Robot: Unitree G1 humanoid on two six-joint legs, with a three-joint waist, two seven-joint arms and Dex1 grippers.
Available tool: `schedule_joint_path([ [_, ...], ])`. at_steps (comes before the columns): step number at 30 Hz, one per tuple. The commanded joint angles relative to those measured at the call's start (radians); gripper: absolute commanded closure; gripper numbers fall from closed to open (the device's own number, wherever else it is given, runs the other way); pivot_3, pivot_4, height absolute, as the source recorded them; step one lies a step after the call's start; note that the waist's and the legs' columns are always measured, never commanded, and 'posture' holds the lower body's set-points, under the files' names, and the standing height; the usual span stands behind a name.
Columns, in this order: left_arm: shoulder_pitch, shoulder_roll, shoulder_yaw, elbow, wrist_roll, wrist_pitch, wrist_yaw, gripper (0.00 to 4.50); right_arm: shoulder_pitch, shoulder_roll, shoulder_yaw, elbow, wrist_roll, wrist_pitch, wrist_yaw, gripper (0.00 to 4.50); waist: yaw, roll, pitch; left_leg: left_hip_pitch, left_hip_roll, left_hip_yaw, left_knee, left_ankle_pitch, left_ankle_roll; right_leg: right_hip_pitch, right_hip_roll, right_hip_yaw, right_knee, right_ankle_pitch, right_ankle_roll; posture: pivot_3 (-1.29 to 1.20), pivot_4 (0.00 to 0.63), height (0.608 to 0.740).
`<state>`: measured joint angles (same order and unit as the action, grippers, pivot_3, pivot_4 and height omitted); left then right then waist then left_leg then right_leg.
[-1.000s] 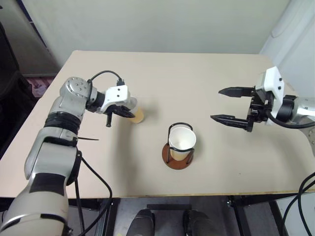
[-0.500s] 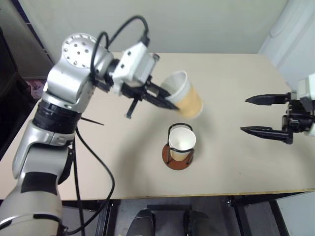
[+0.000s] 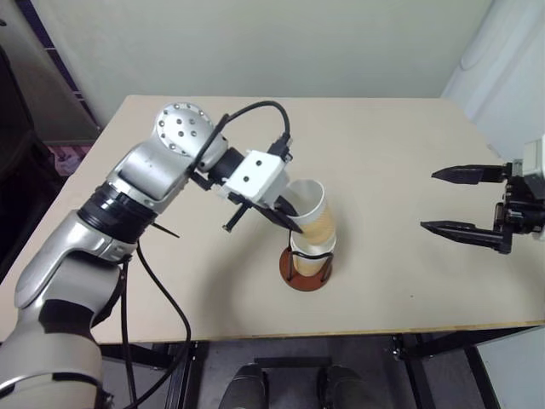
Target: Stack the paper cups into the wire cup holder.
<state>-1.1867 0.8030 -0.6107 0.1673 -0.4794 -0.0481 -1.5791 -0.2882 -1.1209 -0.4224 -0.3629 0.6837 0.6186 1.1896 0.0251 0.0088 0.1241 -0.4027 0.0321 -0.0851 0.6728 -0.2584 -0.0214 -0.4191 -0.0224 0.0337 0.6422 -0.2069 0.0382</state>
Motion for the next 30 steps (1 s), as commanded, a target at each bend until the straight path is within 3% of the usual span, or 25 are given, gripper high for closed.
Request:
schedule_joint_path([
  [1,0.006,0.019,-0.008,-0.04,-0.012,-0.011,-0.035,3.83,-0.006,-0.02,-0.045,-0.019,0.013,-0.003,-0.01,0.0,0.0,0.0,0.0,0.0,0.0,0.0,0.0,-0.001,0.0,0.0,0.0,0.0,0.0,0.0,0.0,0.0,0.15,0.74],
  [5,0.014,0.006,0.003,-0.044,0.012,-0.002,-0.035,2.46,-0.016,-0.018,-0.031,-0.014,0.014,-0.009,-0.012,0.0,0.001,0.0,0.0,-0.001,0.0,0.0,0.0,-0.002,-0.002,-0.001,0.0,0.0,-0.001,-0.002,0.002,0.0,0.15,0.74],
  [10,0.027,-0.073,0.109,0.008,0.088,0.01,0.034,0.68,-0.042,-0.003,0.012,-0.003,0.012,-0.022,-0.009,0.0,0.005,0.0,0.0,-0.002,-0.001,0.0,0.0,-0.003,-0.002,-0.001,-0.001,0.0,-0.004,-0.002,0.002,0.0,0.15,0.74],
  [13,0.048,-0.081,0.204,0.036,0.087,0.1,0.112,0.68,-0.066,0.01,0.054,0.023,0.007,-0.036,0.007,0.0,0.003,0.0,0.0,-0.002,-0.001,0.001,0.0,-0.003,-0.002,-0.001,-0.001,0.0,-0.003,-0.002,0.002,0.0,0.15,0.74],
  [16,0.149,0.006,0.307,-0.001,0.059,0.199,0.123,0.68,-0.091,0.023,0.106,0.087,-0.017,-0.057,0.026,0.0,-0.011,0.001,0.0,-0.001,0.0,0.002,-0.001,-0.003,-0.002,-0.001,0.0,0.0,-0.002,-0.002,0.002,0.0,0.15,0.74],
  [24,0.655,0.322,0.621,-0.081,-0.033,0.348,0.059,0.68,-0.09,-0.006,0.121,0.313,-0.051,-0.107,0.156,0.0,-0.019,0.002,-0.001,-0.001,0.001,0.002,-0.007,0.002,-0.012,-0.007,0.0,0.001,0.001,-0.005,-0.002,0.0,0.15,0.74],
  [30,0.868,0.38,0.808,-0.128,-0.062,0.386,0.08,0.68,-0.085,-0.046,0.11,0.441,-0.071,-0.151,0.241,0.0,0.0,0.001,-0.001,-0.002,0.001,0.0,-0.007,-0.005,-0.002,-0.008,0.0,0.001,0.002,-0.012,-0.014,0.0,0.15,0.74],
])
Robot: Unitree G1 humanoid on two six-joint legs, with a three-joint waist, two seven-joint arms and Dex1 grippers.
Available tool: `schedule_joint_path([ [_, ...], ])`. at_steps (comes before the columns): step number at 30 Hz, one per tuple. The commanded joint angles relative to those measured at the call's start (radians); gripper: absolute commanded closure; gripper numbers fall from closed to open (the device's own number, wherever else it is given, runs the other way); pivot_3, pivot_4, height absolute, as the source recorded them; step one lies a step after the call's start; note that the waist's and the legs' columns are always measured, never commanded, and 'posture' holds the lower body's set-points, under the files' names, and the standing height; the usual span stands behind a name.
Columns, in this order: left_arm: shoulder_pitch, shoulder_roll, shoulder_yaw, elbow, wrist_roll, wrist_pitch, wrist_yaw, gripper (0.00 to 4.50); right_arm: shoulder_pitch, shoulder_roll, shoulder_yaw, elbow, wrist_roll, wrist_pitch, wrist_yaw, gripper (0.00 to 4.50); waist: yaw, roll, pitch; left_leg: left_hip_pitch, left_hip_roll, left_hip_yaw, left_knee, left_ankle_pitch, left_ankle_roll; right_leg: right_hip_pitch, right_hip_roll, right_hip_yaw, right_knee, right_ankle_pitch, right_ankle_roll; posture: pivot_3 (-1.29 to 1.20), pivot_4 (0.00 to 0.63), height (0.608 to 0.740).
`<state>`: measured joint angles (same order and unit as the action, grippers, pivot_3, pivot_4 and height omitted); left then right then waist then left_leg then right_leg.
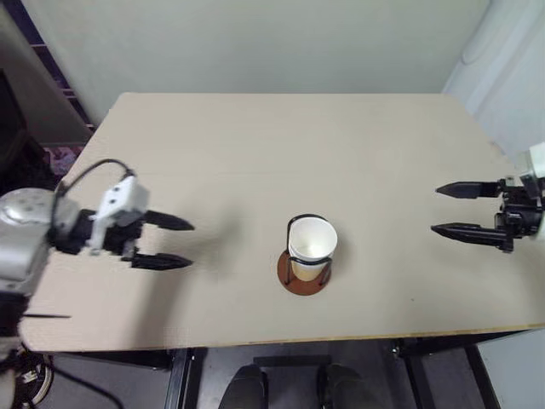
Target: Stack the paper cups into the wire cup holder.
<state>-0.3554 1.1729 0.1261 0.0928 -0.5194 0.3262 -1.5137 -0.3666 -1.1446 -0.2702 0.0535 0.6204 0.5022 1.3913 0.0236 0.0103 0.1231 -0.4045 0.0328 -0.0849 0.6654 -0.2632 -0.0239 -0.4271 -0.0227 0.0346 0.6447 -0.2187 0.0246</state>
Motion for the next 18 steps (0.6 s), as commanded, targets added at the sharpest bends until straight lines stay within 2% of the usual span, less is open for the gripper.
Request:
schedule_joint_path([
  [1,0.055,0.007,0.087,-0.064,-0.022,0.017,0.022,0.68,-0.008,-0.023,-0.04,0.023,-0.004,-0.037,0.048,0.0,0.001,0.0,0.0,0.001,0.0,0.0,0.0,0.0,0.0,0.001,0.0,0.0,0.0,-0.001,-0.002,0.0,0.15,0.74],
  [18,0.174,0.001,0.193,-0.171,-0.028,0.079,0.094,0.68,-0.16,0.063,0.093,0.073,-0.054,-0.053,0.066,0.0,-0.021,0.0,0.0,0.004,0.002,0.002,-0.001,0.0,0.0,0.0,0.0,-0.001,0.002,0.005,-0.008,0.0,0.15,0.74],
])
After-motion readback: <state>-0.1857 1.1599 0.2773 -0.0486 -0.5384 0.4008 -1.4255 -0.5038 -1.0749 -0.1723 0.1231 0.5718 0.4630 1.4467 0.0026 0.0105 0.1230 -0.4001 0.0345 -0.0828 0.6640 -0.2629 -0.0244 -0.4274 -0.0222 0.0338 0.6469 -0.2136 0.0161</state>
